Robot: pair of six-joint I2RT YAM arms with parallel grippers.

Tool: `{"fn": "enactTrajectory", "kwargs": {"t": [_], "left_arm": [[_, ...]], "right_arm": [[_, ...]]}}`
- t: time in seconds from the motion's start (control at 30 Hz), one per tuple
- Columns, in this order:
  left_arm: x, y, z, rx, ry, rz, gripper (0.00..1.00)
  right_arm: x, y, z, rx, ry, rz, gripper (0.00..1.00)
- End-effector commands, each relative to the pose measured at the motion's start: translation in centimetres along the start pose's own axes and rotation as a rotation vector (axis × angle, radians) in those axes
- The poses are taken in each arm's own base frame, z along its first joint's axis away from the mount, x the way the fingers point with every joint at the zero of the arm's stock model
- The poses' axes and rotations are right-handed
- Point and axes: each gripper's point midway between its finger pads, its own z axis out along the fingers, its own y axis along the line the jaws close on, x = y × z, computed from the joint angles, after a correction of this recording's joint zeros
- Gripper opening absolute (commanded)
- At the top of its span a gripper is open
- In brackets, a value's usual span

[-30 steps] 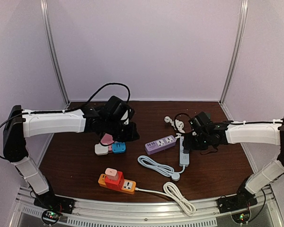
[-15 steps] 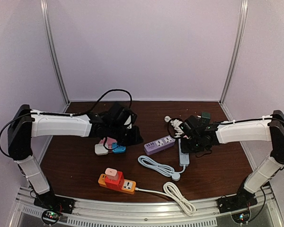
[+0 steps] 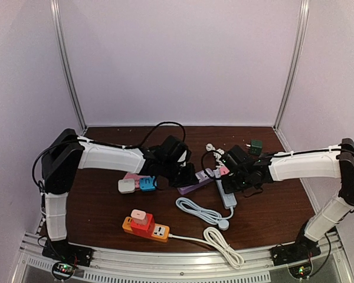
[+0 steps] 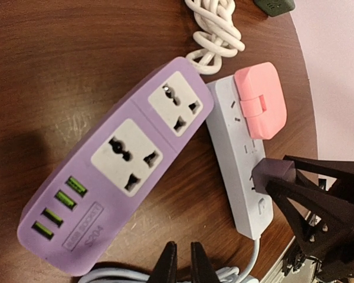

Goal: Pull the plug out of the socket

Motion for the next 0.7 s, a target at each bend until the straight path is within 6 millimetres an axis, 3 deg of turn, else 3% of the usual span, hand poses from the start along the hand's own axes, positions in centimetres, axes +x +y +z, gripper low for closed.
{"fn": "enactTrajectory", "kwargs": {"t": [0.0, 0.3, 0.53, 0.67], "left_arm": [[-1.0, -1.6, 1.5, 0.045, -0.011, -0.012, 0.1], [0.6, -1.5, 4.4, 0.009, 0.036, -0.027, 0.1], [0.5, 0.2, 5.7, -0.057, 0.011, -0.047, 0.1], [-0.3, 2.3, 6.1, -0.106, -0.007, -0.068, 0.1]], "right_arm": [[-1.7, 0.7, -1.7, -0.03, -0.061, -0.057, 0.16], [-1.4, -0.4, -2.2, 0.0, -0.061, -0.056, 0.16], [-0.9, -0.4, -2.4, -0.042, -0.067, -0.028, 0.16], [-0.8, 0.0, -2.4, -0.064, -0.063, -0.037, 0.16]]}}
